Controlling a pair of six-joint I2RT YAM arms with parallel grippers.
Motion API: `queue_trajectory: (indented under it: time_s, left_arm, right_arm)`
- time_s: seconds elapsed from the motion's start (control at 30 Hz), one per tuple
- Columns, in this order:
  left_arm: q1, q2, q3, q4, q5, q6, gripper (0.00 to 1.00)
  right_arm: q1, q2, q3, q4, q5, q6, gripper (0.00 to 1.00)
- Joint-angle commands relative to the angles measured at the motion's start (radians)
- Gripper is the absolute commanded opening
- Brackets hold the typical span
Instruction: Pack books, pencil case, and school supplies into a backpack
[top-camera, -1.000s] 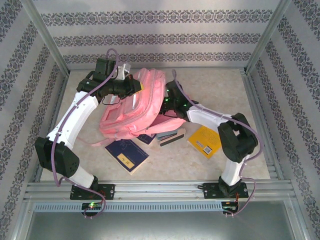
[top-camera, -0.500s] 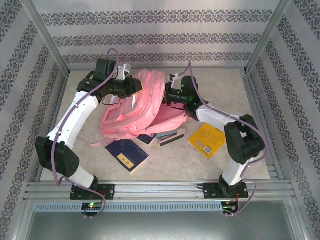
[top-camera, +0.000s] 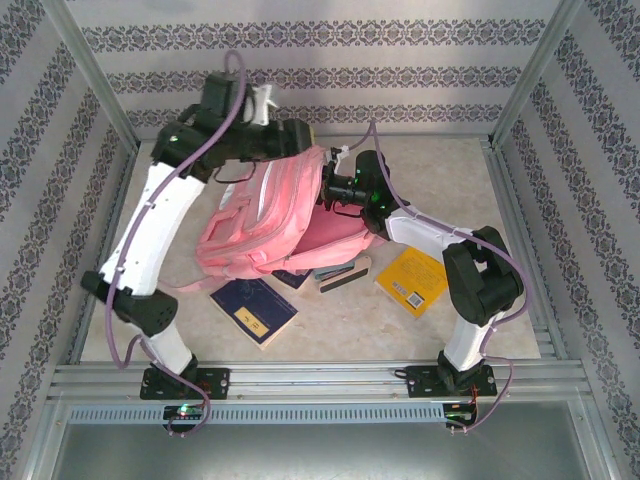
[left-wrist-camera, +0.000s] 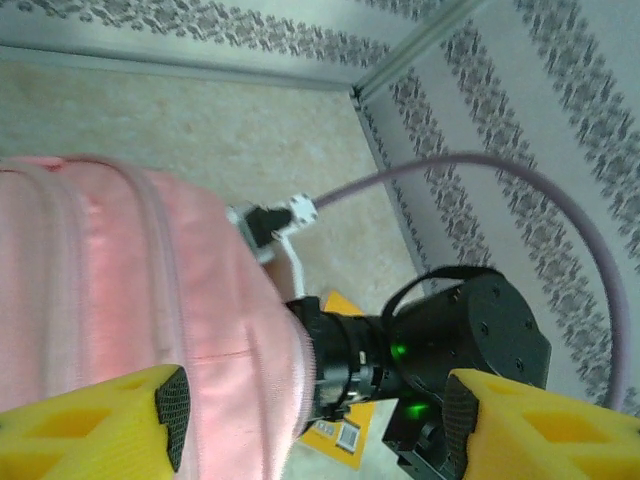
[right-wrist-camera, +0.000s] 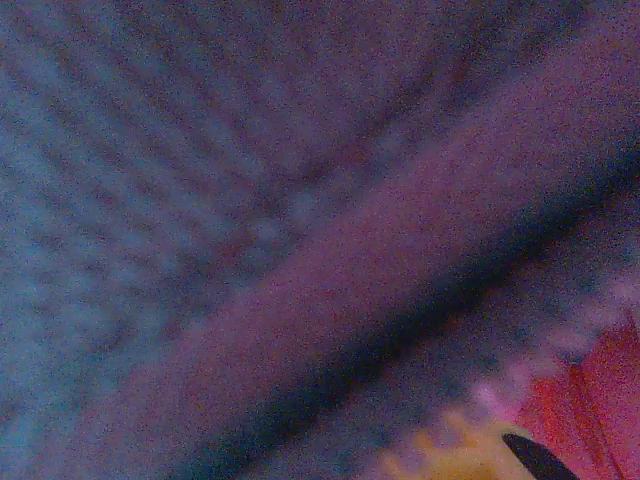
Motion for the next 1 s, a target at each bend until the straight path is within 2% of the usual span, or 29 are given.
queue_trajectory:
  time_s: [0.0,0.1,0.33,0.43,0.6,0.7,0.8,0.97]
  left_arm:
    - [-0.065,0.103,0.094,-0.250,-0.170,0.051,0.69]
    - [-0.096,0.154,0.154,-0.306,-0.249,0.042,0.69]
    - [-0.114,0.203,0.199,-0.338,-0.282,0.038,0.67]
    - [-0.114,0.227,0.238,-0.357,-0.294,0.039,0.59]
    - [-0.115,0.239,0.240,-0.342,-0.258,0.038,0.39]
    - [-0.114,0.244,0.231,-0.324,-0.211,0.033,0.34]
    - [-0.115,0.250,0.239,-0.317,-0.191,0.028,0.34]
    - [-0.113,0.234,0.276,-0.324,-0.236,0.031,0.41]
  right_arm:
    - [0.016,-0.022,0.059,0.056,-0.005,-0.023,0.24]
    - [0.015,-0.026,0.055,0.055,-0.003,-0.023,0.19]
    - [0.018,-0.036,0.051,0.061,-0.007,-0.027,0.14]
    - [0.019,-0.033,0.049,0.065,-0.010,-0.025,0.13]
    - [0.019,-0.036,0.045,0.068,-0.010,-0.024,0.12]
    - [0.019,-0.036,0.046,0.068,-0.011,-0.024,0.11]
    - [0.018,-0.037,0.044,0.067,-0.011,-0.023,0.10]
    - [0.013,-0.037,0.037,0.067,-0.010,-0.019,0.10]
